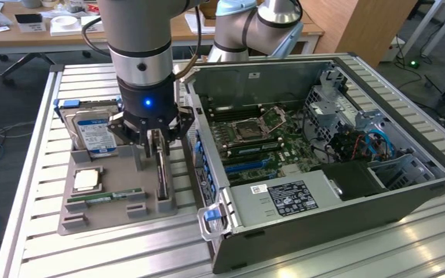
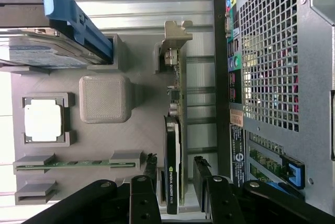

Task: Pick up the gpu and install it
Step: 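Pick up the gpu and move the gpu toward the slot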

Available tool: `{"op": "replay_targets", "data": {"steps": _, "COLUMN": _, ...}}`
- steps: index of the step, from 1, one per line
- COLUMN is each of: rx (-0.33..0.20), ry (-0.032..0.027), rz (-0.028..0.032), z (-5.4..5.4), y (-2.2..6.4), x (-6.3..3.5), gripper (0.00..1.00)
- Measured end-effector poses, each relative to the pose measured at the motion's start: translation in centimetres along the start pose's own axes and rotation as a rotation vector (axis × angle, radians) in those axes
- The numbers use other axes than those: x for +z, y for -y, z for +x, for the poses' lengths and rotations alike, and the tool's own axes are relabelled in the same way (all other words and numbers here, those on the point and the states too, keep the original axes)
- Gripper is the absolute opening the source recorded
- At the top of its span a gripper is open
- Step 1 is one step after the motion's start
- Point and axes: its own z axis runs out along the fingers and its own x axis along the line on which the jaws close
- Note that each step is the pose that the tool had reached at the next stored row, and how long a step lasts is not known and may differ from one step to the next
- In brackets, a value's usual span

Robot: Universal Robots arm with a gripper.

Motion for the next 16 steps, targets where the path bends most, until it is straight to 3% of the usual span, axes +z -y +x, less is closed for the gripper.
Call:
{"op": "replay_targets", "data": {"steps": 9, "rx": 0.0, "ry": 0.0002, "rz": -0.0002, "z": 0.0, "y": 0.0, "x": 0.05, "gripper": 0.42}}
{"op": "replay_targets", "data": {"steps": 16, "rx": 0.0, "ry": 0.0001, "rz": -0.0001, "z": 0.02, "y": 0.03, "x": 0.83, "gripper": 0.42}}
